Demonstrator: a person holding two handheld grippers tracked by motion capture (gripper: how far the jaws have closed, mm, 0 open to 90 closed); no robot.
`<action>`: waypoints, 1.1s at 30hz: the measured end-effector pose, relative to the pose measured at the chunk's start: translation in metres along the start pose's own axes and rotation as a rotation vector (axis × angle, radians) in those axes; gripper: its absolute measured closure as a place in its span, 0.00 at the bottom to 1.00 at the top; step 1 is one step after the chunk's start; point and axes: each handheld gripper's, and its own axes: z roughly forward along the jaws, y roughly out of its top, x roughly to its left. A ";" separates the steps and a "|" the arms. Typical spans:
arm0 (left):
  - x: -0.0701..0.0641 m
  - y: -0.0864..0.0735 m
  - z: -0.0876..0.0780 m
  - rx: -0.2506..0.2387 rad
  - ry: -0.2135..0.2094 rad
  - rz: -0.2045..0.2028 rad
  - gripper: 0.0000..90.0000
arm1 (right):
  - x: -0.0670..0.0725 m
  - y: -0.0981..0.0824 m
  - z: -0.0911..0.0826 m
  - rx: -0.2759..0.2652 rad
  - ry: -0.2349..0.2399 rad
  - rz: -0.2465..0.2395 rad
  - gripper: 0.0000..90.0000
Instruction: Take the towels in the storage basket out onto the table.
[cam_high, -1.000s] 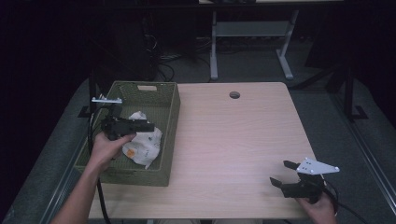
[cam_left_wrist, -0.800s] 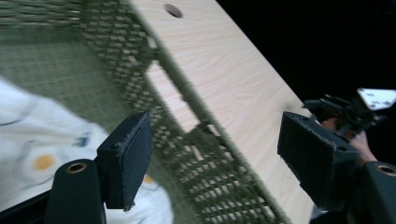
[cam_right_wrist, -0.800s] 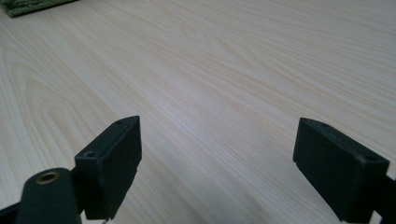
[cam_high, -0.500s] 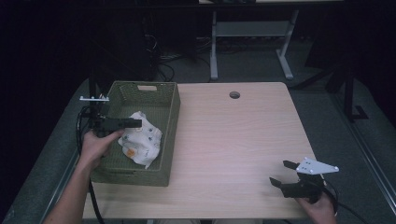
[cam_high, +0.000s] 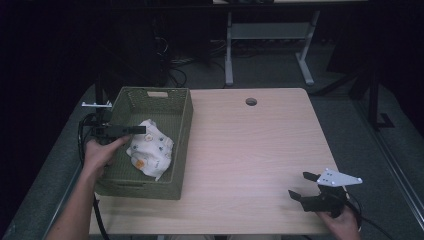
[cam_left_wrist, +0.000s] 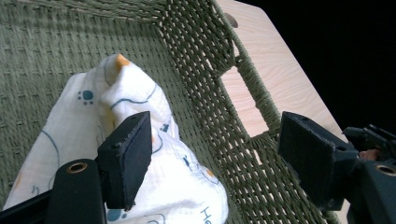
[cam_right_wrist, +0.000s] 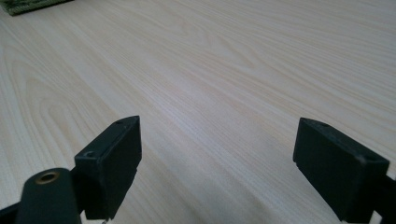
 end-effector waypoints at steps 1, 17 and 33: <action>0.000 0.000 0.000 0.000 0.000 0.000 0.29 | 0.000 0.000 0.000 0.000 0.000 0.000 0.17; 0.015 0.001 0.002 0.017 0.067 -0.038 0.29 | 0.000 0.000 0.000 0.003 0.005 -0.004 0.17; 0.016 0.001 0.018 0.085 0.137 -0.042 0.33 | 0.000 0.000 -0.001 -0.003 0.011 -0.009 0.17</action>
